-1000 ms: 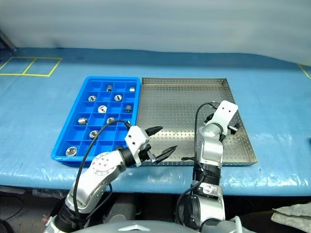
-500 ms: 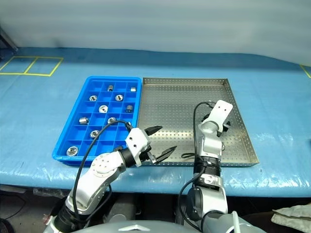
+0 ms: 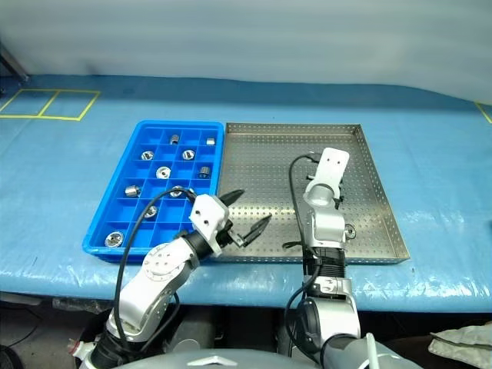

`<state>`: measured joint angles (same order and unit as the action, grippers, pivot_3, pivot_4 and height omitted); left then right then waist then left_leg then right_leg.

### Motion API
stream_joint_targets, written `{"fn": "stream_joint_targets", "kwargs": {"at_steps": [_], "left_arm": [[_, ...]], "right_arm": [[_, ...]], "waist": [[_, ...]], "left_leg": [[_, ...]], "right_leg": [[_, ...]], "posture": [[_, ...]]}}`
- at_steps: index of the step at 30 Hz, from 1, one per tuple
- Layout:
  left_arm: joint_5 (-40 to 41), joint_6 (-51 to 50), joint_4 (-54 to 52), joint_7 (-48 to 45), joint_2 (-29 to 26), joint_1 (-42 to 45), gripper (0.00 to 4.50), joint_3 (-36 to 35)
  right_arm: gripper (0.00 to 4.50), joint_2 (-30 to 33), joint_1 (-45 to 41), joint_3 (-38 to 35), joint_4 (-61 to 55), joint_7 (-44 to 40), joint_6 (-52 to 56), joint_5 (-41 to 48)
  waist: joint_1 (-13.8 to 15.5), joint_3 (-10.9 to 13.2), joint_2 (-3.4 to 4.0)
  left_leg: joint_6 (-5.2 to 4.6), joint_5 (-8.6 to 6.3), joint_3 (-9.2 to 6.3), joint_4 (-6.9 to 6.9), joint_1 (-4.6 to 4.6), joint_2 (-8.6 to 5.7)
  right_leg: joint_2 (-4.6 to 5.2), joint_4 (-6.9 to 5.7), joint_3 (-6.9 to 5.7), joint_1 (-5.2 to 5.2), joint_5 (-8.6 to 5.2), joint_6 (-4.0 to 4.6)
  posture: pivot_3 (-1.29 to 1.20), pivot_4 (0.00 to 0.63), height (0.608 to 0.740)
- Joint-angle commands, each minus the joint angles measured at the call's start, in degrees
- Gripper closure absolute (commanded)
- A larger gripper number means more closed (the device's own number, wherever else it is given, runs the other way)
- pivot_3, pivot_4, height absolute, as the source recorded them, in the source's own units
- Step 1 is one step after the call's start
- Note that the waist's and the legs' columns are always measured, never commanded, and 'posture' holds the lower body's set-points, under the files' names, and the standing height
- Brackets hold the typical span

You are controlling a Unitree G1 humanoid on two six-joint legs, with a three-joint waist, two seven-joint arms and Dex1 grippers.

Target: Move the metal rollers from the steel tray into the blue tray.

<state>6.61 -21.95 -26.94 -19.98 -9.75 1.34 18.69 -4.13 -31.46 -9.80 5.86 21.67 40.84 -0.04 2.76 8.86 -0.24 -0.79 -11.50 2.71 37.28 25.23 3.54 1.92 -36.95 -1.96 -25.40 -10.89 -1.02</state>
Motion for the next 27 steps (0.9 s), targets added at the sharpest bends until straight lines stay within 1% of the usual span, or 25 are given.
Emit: {"fn": "stream_joint_targets", "kwargs": {"at_steps": [1, 5, 8, 12, 14, 20, 23, 27], "left_arm": [[-1.7, 2.9, -1.8, 1.5, -0.9, -1.3, 0.00, -1.6], [-2.7, 5.9, -3.0, 1.8, -2.0, -4.2, 0.00, -1.9], [-3.9, 7.9, -3.9, 2.7, -2.3, -6.2, 0.00, -2.1], [-6.8, 11.2, -4.7, 5.2, -2.4, -9.9, 0.00, -2.8], [-6.7, 12.4, -5.5, 5.7, -2.3, -12.2, 0.00, -3.4], [-5.3, 13.7, -7.7, 4.4, -3.2, -16.3, 0.00, -3.9], [-5.4, 14.2, -8.0, 4.0, -3.7, -17.5, 0.00, -3.9], [-4.5, 14.8, -7.8, 2.8, -4.0, -18.7, 0.00, -3.7]], "right_arm": [[2.79, 1.2, -2.6, 6.7, -7.2, -9.4, 4.9, 2.5], [2.79, 3.2, -3.7, 12.6, -10.5, -19.7, 9.3, 6.0], [2.79, 4.0, -4.3, 15.6, -12.3, -24.4, 11.1, 7.5], [2.79, 5.2, -4.7, 20.3, -14.0, -30.4, 10.0, 8.3], [2.79, 5.9, -4.4, 22.8, -14.6, -33.2, 9.4, 8.5], [2.79, 7.1, -4.0, 25.7, -15.9, -38.9, 9.9, 9.9], [2.79, 9.2, -3.3, 28.1, -17.4, -43.1, 10.7, 11.0], [2.79, 10.3, -2.3, 29.3, -18.1, -44.0, 11.6, 10.9]], "waist": [[0.1, 0.0, 0.00], [1.4, 0.0, -0.01], [2.7, 0.0, -0.02], [4.2, 0.0, -0.03], [5.0, 0.0, -0.03], [7.2, 0.0, -0.02], [8.5, 0.0, -0.02], [9.8, 0.0, -0.02]], "left_leg": [[0.00, 0.00, 0.00, -0.02, -0.01, 0.01], [0.00, 0.00, -0.01, -0.11, -0.01, 0.02], [0.01, 0.00, -0.02, -0.14, 0.01, 0.02], [0.02, -0.01, -0.02, -0.12, 0.05, 0.02], [0.03, -0.02, -0.01, -0.12, 0.06, 0.02], [0.08, -0.05, -0.05, -0.13, 0.22, 0.04], [0.14, -0.08, -0.07, -0.13, 0.24, 0.05], [0.19, -0.11, -0.06, -0.12, 0.27, 0.05]], "right_leg": [[-0.02, 0.00, 0.00, 0.00, 0.00, 0.00], [-0.03, 0.05, -0.02, -0.01, -0.02, 0.03], [-0.01, 0.09, -0.05, -0.03, -0.05, 0.07], [0.02, 0.10, -0.10, -0.07, -0.06, 0.08], [0.04, 0.14, -0.12, -0.08, -0.06, 0.08], [0.06, 0.16, -0.25, -0.21, -0.09, 0.12], [0.07, 0.19, -0.30, -0.23, -0.10, 0.14], [0.13, 0.23, -0.39, -0.22, -0.13, 0.15]], "posture": [[0.30, 0.150, 0.740], [0.35, 0.150, 0.740], [0.37, 0.150, 0.740], [0.41, 0.150, 0.740], [0.43, 0.150, 0.740], [0.46, 0.150, 0.740], [0.46, 0.150, 0.740], [0.46, 0.150, 0.740]]}}
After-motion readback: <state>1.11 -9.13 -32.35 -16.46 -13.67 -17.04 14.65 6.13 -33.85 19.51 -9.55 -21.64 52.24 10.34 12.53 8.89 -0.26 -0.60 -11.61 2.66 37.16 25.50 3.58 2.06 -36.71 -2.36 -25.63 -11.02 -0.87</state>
